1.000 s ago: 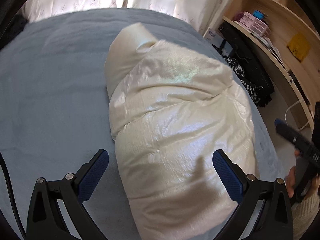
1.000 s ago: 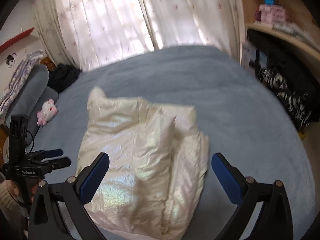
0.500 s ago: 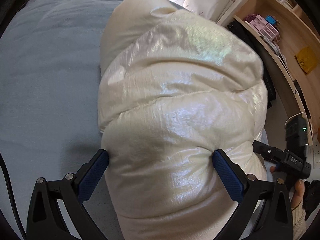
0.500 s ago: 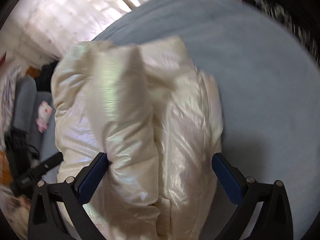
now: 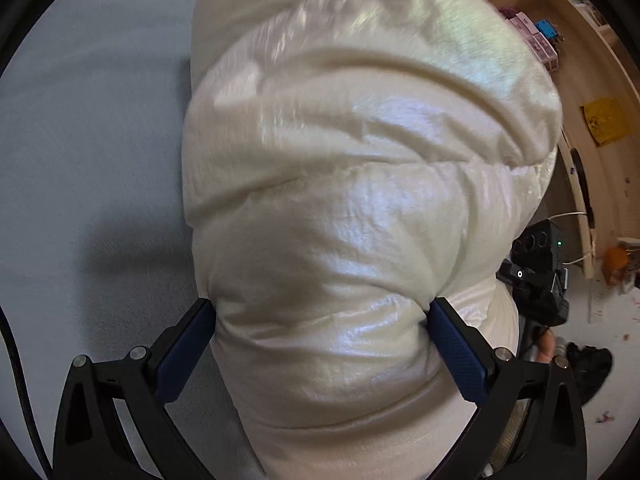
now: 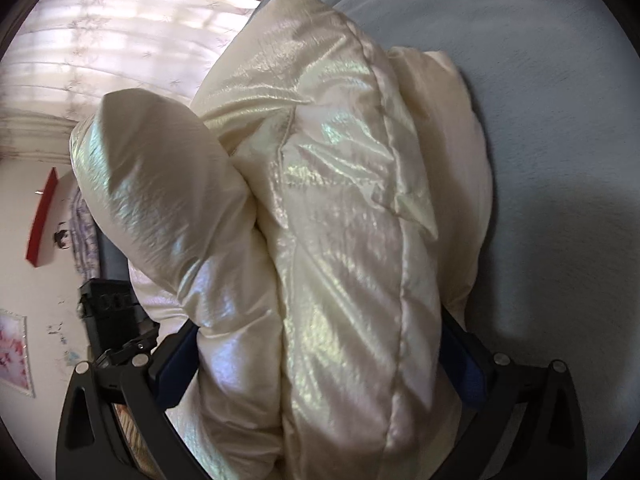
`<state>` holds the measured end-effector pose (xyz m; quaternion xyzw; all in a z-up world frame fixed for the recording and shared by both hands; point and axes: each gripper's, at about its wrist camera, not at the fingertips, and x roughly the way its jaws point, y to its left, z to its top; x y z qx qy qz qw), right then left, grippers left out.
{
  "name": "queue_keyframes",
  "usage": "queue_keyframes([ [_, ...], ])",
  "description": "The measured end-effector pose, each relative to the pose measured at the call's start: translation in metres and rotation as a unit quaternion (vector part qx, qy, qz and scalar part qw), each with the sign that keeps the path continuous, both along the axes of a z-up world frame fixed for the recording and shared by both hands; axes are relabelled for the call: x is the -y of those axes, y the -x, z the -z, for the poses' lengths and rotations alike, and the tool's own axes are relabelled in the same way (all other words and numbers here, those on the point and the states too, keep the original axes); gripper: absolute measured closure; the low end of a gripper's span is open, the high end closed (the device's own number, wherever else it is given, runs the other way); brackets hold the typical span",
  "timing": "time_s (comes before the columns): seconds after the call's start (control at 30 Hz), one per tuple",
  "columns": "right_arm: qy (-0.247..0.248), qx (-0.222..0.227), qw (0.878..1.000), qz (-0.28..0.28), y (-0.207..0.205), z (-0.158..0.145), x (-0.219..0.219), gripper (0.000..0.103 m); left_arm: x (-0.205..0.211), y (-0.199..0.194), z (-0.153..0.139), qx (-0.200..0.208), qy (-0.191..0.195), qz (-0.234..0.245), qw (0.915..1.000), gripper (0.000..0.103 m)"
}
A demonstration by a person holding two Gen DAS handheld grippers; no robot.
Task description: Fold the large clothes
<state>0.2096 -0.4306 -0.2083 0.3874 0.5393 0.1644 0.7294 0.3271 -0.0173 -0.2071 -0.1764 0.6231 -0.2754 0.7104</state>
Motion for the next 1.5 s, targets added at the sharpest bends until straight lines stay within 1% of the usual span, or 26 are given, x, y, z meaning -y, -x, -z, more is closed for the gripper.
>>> queue_keyframes([
  [0.07,-0.016,0.007,1.0,-0.001,0.002,0.006,0.001,0.0,0.0,-0.005,0.009,-0.016,0.013,-0.003,0.9998,0.0],
  [0.13,-0.034,0.012,0.999,0.002,0.004,0.011,0.002,0.0,0.001,-0.008,0.014,-0.023,0.022,-0.007,0.9995,0.0],
  [0.2,-0.045,0.026,0.999,-0.007,0.007,0.01,0.0,0.0,0.004,-0.01,0.013,-0.018,0.025,-0.003,0.9995,0.0],
  [0.3,-0.048,0.054,0.997,-0.026,0.013,0.003,-0.013,0.0,0.013,-0.012,0.008,0.006,0.023,0.017,0.9996,0.0],
  [0.37,-0.047,0.076,0.995,-0.045,0.016,-0.004,-0.024,0.0,0.015,-0.006,0.0,0.029,0.021,0.028,0.999,0.0],
  [0.4,-0.05,0.088,0.994,-0.05,0.019,-0.008,-0.028,0.001,0.016,-0.002,-0.007,0.05,0.016,0.033,0.9981,0.0],
  [0.5,-0.055,0.116,0.99,-0.061,0.029,-0.019,-0.042,0.006,0.015,0.004,-0.025,0.092,0.001,0.039,0.995,0.0],
  [0.53,-0.055,0.125,0.989,-0.063,0.031,-0.024,-0.046,0.009,0.013,0.005,-0.03,0.102,-0.002,0.039,0.994,0.0],
  [0.57,-0.056,0.136,0.987,-0.066,0.033,-0.029,-0.051,0.013,0.006,0.008,-0.032,0.107,-0.004,0.039,0.9935,0.0],
  [0.63,-0.06,0.152,0.984,-0.068,0.035,-0.038,-0.062,0.016,-0.003,0.01,-0.043,0.118,-0.007,0.036,0.9923,0.0],
  [0.77,-0.059,0.173,0.98,-0.073,0.025,-0.049,-0.08,0.018,-0.022,0.018,-0.061,0.135,-0.011,0.023,0.9905,0.0],
  [0.8,-0.06,0.18,0.979,-0.077,0.023,-0.056,-0.09,0.018,-0.033,0.018,-0.067,0.14,-0.013,0.014,0.99,0.0],
  [0.83,-0.06,0.183,0.978,-0.081,0.011,-0.058,-0.093,0.018,-0.042,0.023,-0.069,0.143,-0.012,0.008,0.9896,0.0],
  [0.97,-0.055,0.199,0.973,-0.106,-0.017,-0.075,-0.135,0.018,-0.081,0.025,-0.088,0.158,-0.016,-0.022,0.987,0.0],
  [1.13,-0.059,0.218,0.964,-0.138,-0.067,-0.098,-0.196,0.018,-0.152,0.01,-0.116,0.181,-0.028,-0.062,0.9812,0.0],
  [1.23,-0.067,0.229,0.958,-0.156,-0.101,-0.103,-0.23,0.018,-0.199,-0.005,-0.128,0.189,-0.036,-0.081,0.9779,0.0],
  [1.37,-0.08,0.237,0.953,-0.174,-0.148,-0.1,-0.285,0.018,-0.255,-0.035,-0.132,0.196,-0.055,-0.1,0.9739,0.0],
  [1.47,-0.078,0.24,0.951,-0.18,-0.18,-0.095,-0.315,0.018,-0.294,-0.062,-0.123,0.194,-0.064,-0.11,0.9727,0.0],
  [1.5,-0.074,0.241,0.951,-0.181,-0.194,-0.091,-0.33,0.018,-0.298,-0.067,-0.12,0.194,-0.064,-0.111,0.9727,0.001],
])
